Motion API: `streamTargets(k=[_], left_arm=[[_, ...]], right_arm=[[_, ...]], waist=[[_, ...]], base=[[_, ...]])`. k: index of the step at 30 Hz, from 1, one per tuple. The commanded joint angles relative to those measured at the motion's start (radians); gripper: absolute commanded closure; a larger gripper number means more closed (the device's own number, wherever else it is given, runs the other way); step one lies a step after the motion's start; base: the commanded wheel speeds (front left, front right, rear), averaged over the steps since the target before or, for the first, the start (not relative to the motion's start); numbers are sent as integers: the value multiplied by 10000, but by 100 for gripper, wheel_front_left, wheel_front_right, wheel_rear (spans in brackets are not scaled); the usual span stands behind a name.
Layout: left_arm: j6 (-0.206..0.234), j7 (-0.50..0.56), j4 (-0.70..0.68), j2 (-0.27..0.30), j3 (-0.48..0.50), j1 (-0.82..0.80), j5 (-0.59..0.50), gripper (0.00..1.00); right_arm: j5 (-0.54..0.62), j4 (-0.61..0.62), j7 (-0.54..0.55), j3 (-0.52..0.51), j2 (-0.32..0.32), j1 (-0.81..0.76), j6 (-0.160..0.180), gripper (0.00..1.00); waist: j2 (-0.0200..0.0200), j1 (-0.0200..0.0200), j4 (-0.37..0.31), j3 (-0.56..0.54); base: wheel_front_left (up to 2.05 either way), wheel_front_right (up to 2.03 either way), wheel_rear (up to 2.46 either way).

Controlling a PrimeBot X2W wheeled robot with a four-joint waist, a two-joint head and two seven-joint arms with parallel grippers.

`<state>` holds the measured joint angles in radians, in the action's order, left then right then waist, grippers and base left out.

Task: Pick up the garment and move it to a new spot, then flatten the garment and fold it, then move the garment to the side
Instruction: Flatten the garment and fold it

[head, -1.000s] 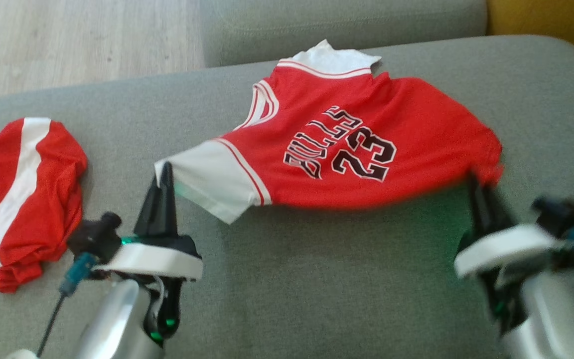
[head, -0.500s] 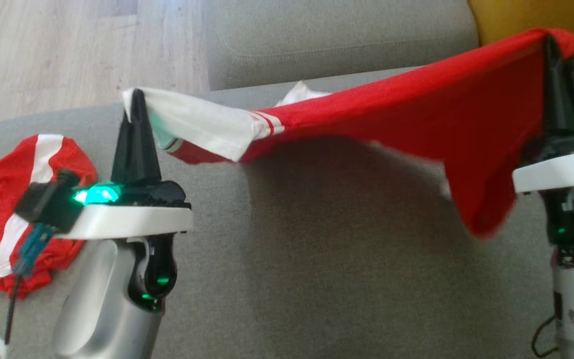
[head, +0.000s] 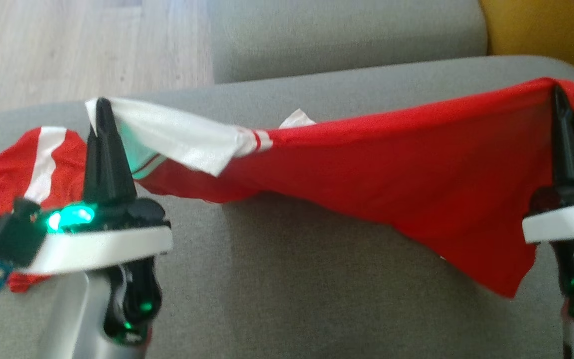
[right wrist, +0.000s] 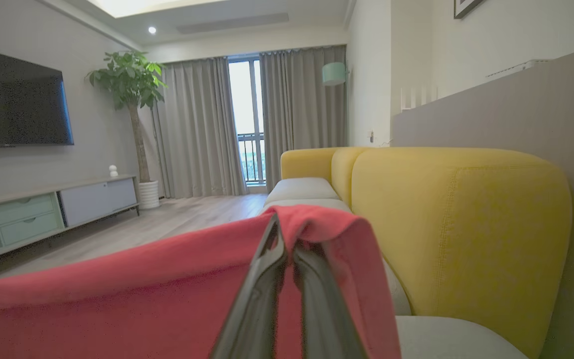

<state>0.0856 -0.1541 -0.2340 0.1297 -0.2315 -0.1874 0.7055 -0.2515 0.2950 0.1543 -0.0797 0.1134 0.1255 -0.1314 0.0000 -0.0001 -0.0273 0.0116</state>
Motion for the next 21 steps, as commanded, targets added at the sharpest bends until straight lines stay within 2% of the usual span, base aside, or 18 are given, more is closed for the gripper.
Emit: streamTargets(k=[1,4,8,11,14,17,21], left_arm=[[79,176,-267,290,445,-879,-17,100],[76,700,183,437,398,-1820,25,100],[-264,1672,1472,845,249,-3974,53,100],[-580,2292,3034,1309,204,-6121,-165,100],[-899,2557,4768,1567,215,-8317,-343,100],[-1131,2243,6363,1798,309,-10530,-697,100],[-1111,780,8021,1899,820,-13016,-970,100]], right_arm=[[73,289,144,168,218,724,7,100],[164,-158,410,365,552,1525,7,100],[167,-1208,765,832,1211,3438,7,100],[-34,-2446,943,1296,1611,5456,7,100],[-63,-4188,855,1842,1839,7675,7,100],[179,-6017,181,2149,1838,10040,7,100],[874,-8203,-1539,1864,1438,12526,7,100]], waist=[[0,1,-17,263],[0,1,-37,813],[0,1,-33,1985],[0,1,-58,2969],[0,1,-96,3627],[0,1,-145,4069],[0,1,-193,4211]], base=[[0,0,0],[0,0,0],[0,0,0],[0,0,0],[0,0,0],[0,0,0],[0,0,0]])
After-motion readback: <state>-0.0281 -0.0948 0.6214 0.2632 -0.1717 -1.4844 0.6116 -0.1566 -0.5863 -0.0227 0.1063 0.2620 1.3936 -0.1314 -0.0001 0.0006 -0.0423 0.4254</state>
